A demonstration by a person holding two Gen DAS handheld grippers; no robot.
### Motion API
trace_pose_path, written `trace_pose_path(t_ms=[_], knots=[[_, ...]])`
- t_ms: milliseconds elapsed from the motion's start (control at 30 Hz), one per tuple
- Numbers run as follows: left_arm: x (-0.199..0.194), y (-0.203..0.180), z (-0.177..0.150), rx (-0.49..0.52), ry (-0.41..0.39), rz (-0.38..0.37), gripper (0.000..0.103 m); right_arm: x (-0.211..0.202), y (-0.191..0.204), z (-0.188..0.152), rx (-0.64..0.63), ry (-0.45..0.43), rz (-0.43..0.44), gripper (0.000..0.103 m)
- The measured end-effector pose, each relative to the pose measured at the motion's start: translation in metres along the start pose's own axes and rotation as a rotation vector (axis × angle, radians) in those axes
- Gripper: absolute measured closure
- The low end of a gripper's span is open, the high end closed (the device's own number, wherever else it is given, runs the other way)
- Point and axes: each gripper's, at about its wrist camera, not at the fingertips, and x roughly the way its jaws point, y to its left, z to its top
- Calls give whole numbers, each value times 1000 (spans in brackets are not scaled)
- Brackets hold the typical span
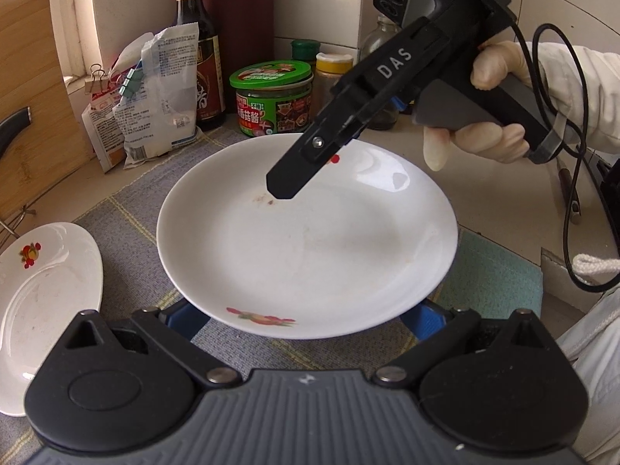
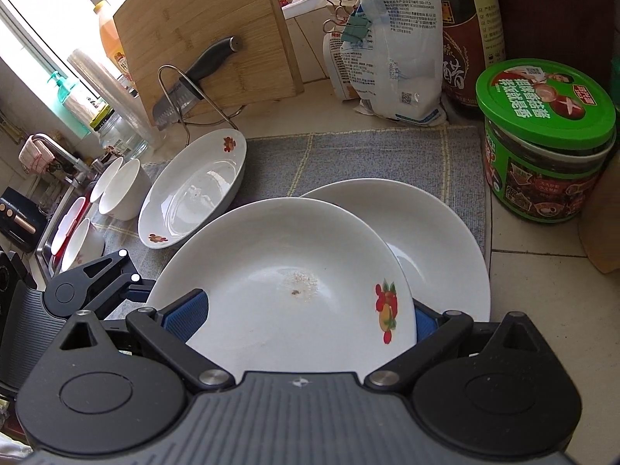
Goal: Organize plates and bowls
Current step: 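Carry the flat flowered plate over the stained plate and lower it with both tools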
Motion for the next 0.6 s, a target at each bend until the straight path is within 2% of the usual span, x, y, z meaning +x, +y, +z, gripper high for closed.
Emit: trace_pose_path(t_ms=[600], knots=[[8,7,6,-14,10,-3,1,7,-8,2,15,4,-15,0]])
